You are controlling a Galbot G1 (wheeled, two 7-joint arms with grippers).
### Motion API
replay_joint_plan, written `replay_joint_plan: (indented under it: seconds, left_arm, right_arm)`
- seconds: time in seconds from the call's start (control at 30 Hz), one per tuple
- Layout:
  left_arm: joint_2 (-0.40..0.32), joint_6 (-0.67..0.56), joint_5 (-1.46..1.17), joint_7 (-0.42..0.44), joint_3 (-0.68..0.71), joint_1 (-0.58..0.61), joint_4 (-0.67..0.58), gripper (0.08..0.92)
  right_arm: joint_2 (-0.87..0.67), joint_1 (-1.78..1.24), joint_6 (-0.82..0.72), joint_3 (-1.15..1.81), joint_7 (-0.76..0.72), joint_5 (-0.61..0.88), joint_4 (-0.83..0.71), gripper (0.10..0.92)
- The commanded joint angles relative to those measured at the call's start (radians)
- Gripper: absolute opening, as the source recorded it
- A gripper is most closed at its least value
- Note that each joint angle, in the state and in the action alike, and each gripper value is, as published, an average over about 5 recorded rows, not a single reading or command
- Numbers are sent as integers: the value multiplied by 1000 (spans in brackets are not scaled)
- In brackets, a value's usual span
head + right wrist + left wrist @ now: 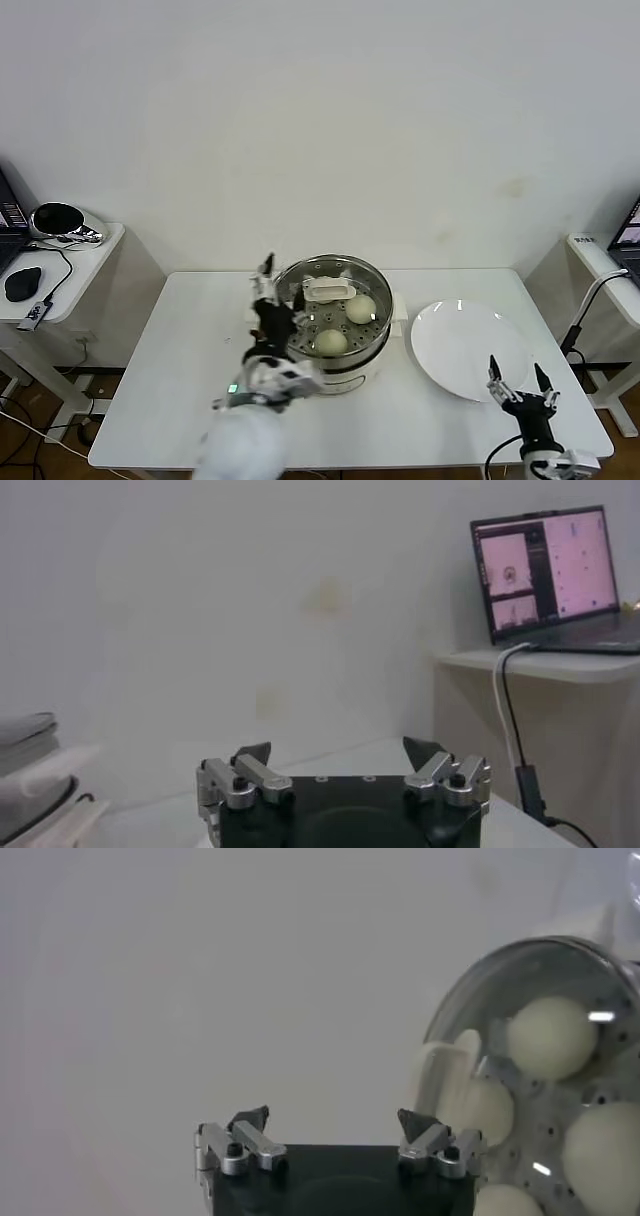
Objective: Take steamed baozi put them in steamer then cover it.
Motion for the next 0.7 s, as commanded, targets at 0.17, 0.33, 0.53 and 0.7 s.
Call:
replay_joint_plan:
  seconds: [0.17,0.33,0.53,0.7]
  left_arm:
    - [27,-563,-1024,-231,-658,475,88,823]
    - [23,-601,-1067,-249,-644,611,119,823]
    - [4,-486,-1136,-215,-610,637,68,823]
    - [15,-433,-1155,-197,-601,631,51,823]
  right_arm:
    - [-60,-135,-10,-199,39,-92,86,823]
    - [-59,-167,8,-221,39,-143,98,823]
    - [-51,-196,-51,-243,61,-181,144,823]
    - [-55,-216,-47,-234,62,-195,144,823]
